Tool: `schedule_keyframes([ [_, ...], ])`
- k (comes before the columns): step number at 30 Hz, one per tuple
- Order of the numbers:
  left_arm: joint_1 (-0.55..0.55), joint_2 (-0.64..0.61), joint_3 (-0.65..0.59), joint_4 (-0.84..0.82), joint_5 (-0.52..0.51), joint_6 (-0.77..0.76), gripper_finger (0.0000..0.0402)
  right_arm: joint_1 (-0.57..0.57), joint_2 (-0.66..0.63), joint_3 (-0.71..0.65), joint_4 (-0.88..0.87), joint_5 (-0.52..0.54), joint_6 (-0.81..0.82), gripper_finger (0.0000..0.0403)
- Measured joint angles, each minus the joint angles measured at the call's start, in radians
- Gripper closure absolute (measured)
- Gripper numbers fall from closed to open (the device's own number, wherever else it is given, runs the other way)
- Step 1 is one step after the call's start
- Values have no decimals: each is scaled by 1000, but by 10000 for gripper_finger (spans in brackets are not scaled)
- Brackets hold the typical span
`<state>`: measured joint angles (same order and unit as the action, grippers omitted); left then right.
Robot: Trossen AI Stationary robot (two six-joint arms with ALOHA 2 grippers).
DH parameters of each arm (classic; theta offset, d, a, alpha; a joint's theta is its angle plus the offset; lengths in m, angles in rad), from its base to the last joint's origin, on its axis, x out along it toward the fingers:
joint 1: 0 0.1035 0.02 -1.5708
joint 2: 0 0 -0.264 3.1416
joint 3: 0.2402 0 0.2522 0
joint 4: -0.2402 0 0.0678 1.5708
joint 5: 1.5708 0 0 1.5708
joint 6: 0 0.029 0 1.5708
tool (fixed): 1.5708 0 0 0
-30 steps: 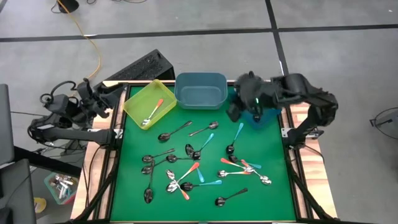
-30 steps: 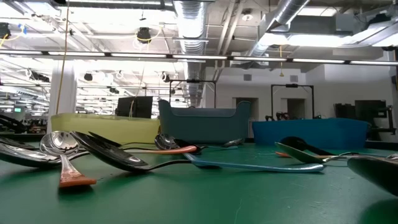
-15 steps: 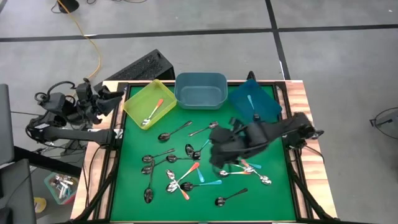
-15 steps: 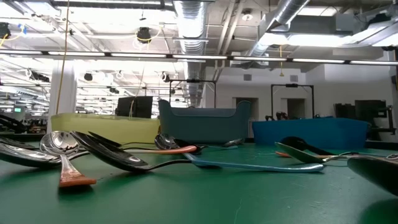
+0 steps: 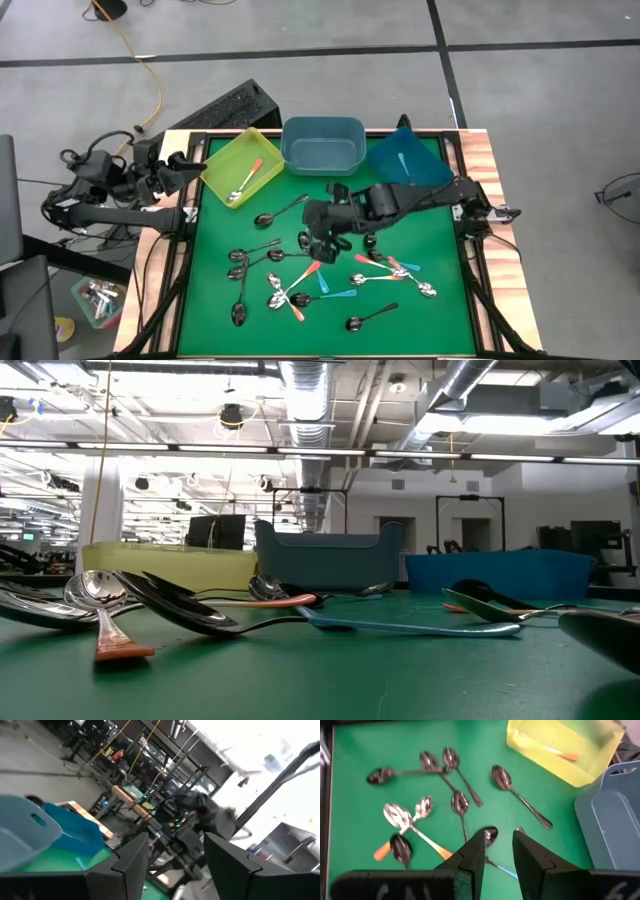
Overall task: Sort silverware by color (type)
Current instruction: Put the black spoon into the light blue bin
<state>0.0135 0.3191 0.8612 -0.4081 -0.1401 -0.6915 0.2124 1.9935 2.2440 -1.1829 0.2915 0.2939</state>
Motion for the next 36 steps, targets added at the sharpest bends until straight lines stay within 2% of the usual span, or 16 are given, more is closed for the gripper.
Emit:
schedule_keyframes([
  [2, 0, 0, 0, -10, -29, 56, 226, -30, -7, 0, -9, -54, -27, 290],
  [6, 0, 20, 0, -13, -137, 61, 226, -76, -25, 0, -74, -163, -44, 290],
  [9, 0, 37, 0, -15, -171, 48, 226, -91, -25, 0, -105, -159, -45, 290],
  [14, 0, 58, 0, -51, -127, -5, 226, -126, -24, 0, -77, -159, -90, 290],
  [17, 0, 67, 0, -75, -129, 40, 226, -154, -8, 1, -62, -160, -97, 290],
  [20, 0, 78, 0, -110, -166, 99, 226, -174, -5, -1, -129, -181, -102, 290],
  [25, 0, 98, -1, -118, -265, 51, 226, -175, -13, 0, -236, -195, -119, 290],
  [29, 0, 108, -1, -126, -244, 25, 226, -174, -18, 0, -218, -182, -121, 290],
  [36, 0, 134, -1, -144, -253, 138, 226, -191, -11, 0, -200, -199, -286, 290],
])
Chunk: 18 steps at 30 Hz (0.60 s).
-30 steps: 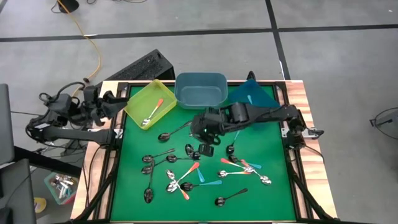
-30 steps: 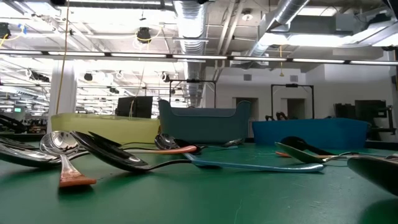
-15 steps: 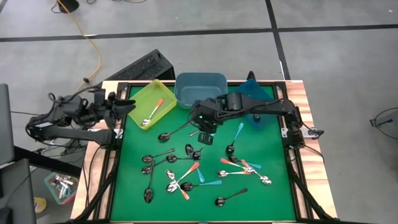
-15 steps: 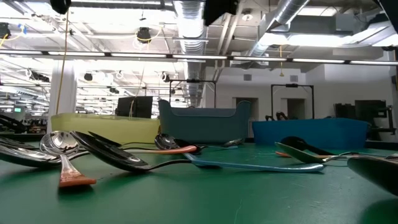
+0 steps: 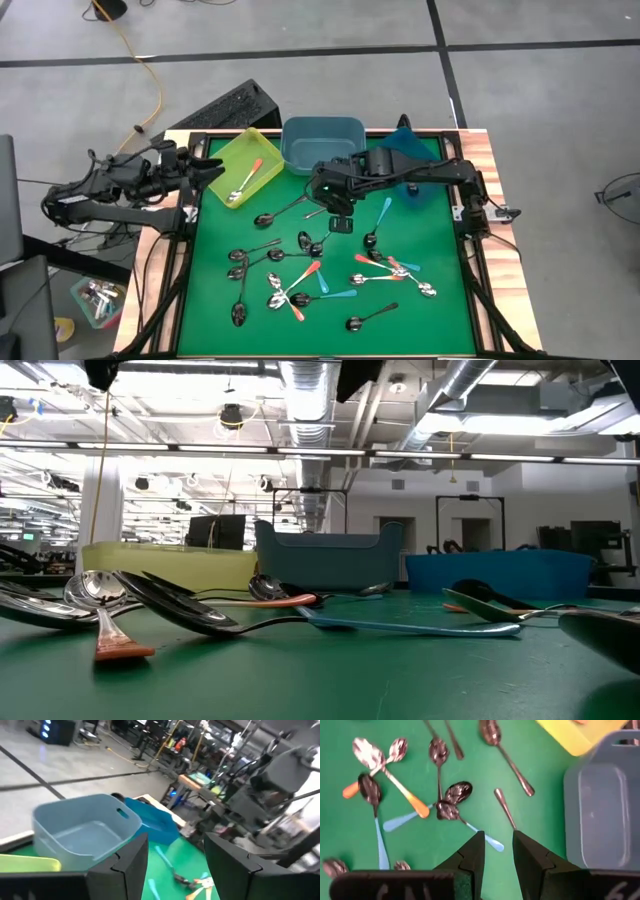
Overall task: Sort silverware by color (type)
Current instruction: Put the black spoon into the light blue bin
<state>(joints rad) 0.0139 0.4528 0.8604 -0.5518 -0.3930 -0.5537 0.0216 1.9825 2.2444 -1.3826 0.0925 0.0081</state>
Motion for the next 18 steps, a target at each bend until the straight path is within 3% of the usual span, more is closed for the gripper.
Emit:
schedule_keyframes([
  [4, 0, 27, 0, -17, -39, 10, 226, -38, 2, 0, -3, -39, -88, 290],
  [10, 0, 57, 0, -17, -8, -77, 226, -79, 2, 0, 62, -42, -166, 290],
  [14, 0, 73, 0, -18, -11, -43, 226, -113, 2, 0, 135, -54, -256, 290],
  [18, 0, 86, 0, -19, -24, -44, 226, -153, 2, 0, 146, -163, -235, 290],
])
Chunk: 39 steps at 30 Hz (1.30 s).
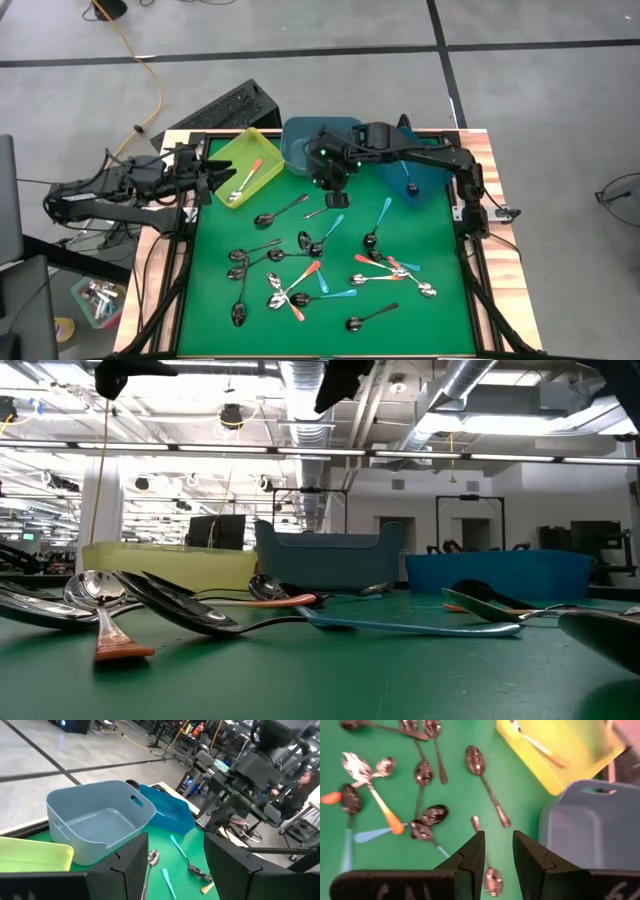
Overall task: Sort silverware by color (type)
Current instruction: Put the black spoon into the light blue bin
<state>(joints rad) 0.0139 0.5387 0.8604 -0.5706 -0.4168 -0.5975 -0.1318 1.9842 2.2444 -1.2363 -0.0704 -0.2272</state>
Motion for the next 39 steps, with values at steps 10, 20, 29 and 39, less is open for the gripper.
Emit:
schedule_keyframes([
  [10, 25, 12, 0, 8, 74, -101, 226, -50, -1, -59, -10, -88, -71, 290],
  [20, 65, 26, 0, 9, 94, -191, 226, -80, 1, -355, 164, -90, -141, 290],
  [29, 102, 38, 0, 0, 91, -124, 226, -63, 0, -523, 261, -90, -262, 290],
  [39, 104, 79, 1, -9, 79, -15, 226, -59, -2, -617, 362, -90, -377, 266],
])
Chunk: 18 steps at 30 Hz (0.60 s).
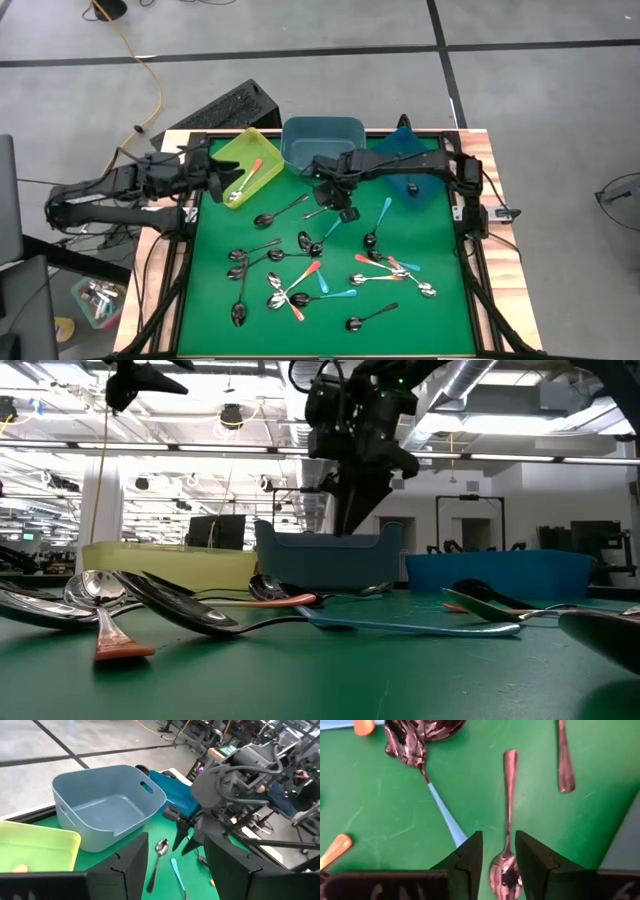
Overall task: Sort silverware by color (type)
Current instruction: Put the black spoon into the light blue bin
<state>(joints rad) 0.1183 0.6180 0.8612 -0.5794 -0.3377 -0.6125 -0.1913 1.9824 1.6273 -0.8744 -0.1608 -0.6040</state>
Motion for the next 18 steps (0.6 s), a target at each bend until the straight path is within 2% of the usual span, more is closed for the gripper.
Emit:
schedule_keyframes([
  [8, 19, 41, 0, 10, 20, 18, 226, -9, 1, -74, 136, -3, -34, 217],
  [18, 19, 71, 0, 19, -10, 27, 226, -9, 1, -153, 215, 1, -60, 220],
])
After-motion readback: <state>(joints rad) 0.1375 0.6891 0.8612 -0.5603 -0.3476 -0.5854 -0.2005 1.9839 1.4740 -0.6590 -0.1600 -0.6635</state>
